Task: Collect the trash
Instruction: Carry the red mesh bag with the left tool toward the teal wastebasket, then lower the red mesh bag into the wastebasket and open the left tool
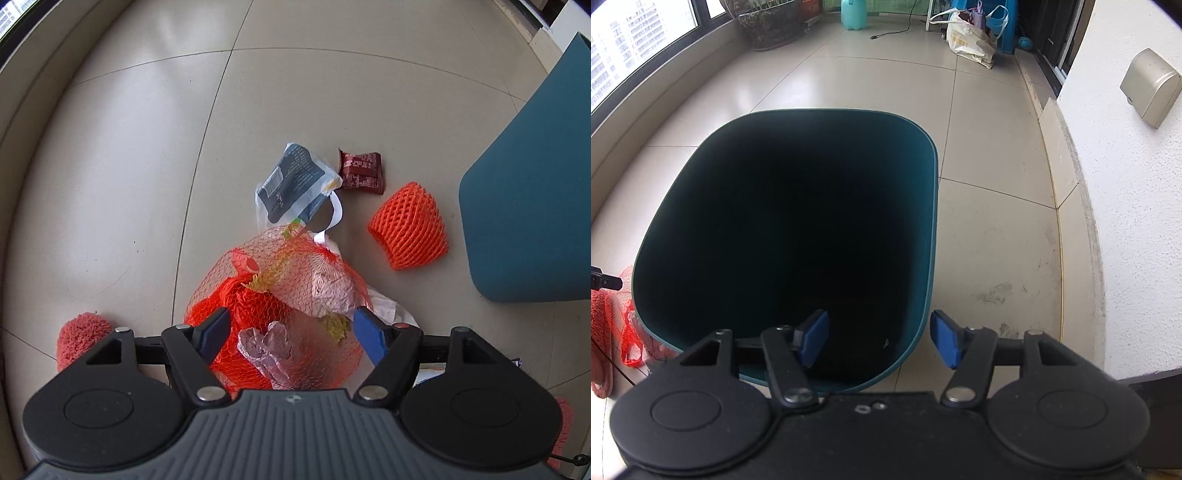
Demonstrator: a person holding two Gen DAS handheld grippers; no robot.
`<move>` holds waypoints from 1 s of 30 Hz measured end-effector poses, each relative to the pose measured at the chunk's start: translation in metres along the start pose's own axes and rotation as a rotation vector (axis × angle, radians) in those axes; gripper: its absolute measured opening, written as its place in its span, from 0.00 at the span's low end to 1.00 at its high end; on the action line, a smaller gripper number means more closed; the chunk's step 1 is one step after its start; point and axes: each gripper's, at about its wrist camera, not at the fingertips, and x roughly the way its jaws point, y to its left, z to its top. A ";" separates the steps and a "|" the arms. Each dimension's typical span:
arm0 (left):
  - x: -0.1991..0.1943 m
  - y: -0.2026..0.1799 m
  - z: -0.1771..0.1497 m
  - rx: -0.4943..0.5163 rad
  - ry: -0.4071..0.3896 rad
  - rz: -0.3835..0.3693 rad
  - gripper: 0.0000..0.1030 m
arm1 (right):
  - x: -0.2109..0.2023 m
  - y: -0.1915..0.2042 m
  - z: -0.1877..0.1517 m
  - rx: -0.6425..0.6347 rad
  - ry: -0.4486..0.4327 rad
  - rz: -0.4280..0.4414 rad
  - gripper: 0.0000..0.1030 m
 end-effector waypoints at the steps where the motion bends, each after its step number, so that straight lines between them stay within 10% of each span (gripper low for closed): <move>1: 0.009 -0.001 -0.003 0.005 0.012 0.021 0.71 | 0.004 -0.001 0.002 -0.001 0.009 0.001 0.59; 9: 0.056 0.017 -0.001 -0.055 0.080 0.087 0.67 | 0.021 0.002 0.007 -0.012 0.045 -0.005 0.59; 10: 0.060 0.018 0.001 -0.058 0.088 0.096 0.60 | 0.022 0.004 0.006 -0.019 0.049 -0.012 0.58; 12: 0.068 0.021 0.002 -0.075 0.122 0.112 0.11 | 0.021 0.009 0.003 -0.027 0.053 -0.022 0.59; 13: 0.068 0.023 0.003 -0.075 0.125 0.120 0.07 | 0.022 0.009 0.004 -0.028 0.054 -0.024 0.59; 22: -0.026 0.032 0.021 -0.116 -0.040 0.062 0.02 | 0.013 0.008 -0.001 -0.042 0.026 -0.034 0.53; 26: -0.075 0.025 0.027 -0.117 -0.101 0.031 0.02 | 0.008 0.006 -0.005 -0.020 0.018 -0.080 0.21; 30: -0.131 0.010 0.028 -0.103 -0.173 -0.007 0.02 | 0.006 -0.004 -0.009 0.037 0.017 -0.047 0.14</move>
